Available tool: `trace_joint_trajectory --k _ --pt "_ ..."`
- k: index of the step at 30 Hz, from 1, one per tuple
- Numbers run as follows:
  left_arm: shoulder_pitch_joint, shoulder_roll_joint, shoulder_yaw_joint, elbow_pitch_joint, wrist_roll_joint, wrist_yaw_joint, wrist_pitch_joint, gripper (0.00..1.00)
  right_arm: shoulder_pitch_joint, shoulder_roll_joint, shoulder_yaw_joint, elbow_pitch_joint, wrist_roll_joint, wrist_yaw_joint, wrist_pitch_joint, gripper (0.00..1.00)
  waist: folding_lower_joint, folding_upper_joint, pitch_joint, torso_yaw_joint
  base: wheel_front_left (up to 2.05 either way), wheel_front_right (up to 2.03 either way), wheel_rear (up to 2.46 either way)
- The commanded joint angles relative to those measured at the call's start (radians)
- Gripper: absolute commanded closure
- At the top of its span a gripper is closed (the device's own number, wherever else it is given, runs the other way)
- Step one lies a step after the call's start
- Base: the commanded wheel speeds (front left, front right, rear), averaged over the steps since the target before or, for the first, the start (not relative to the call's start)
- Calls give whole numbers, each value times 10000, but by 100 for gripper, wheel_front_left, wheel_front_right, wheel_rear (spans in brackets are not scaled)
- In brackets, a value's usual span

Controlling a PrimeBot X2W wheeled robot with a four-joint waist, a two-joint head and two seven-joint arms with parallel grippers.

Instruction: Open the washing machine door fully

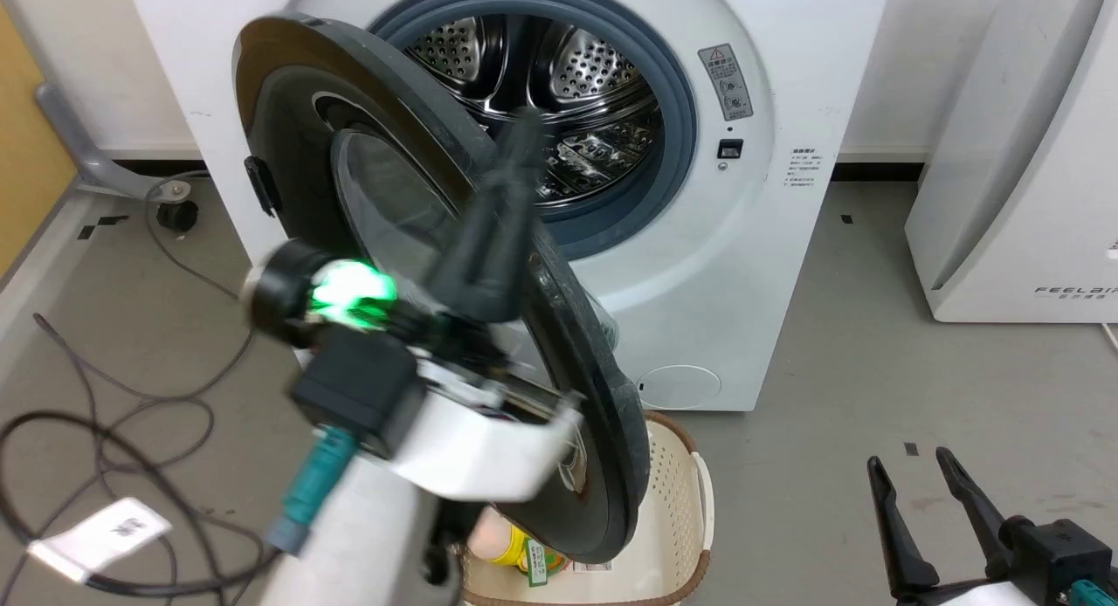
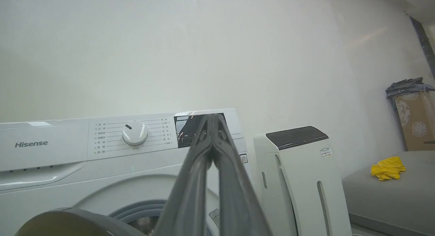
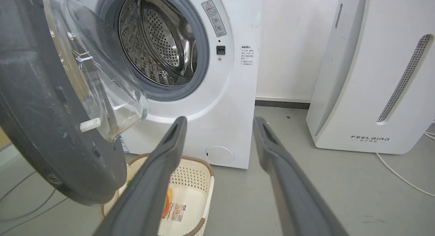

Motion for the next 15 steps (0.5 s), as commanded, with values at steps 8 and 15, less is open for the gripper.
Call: trace_joint_trajectory --k 8,15 --pt "-222 -13 -2621 -279 -450 -233 839 100 274 43 -9 -15 80 8 24 0 0 0 3 4 0 0 0" --pt "405 -14 -4419 693 -998 -512 1943 100 226 43 48 6 81 8 33 0 0 0 57 55 0 0 0"
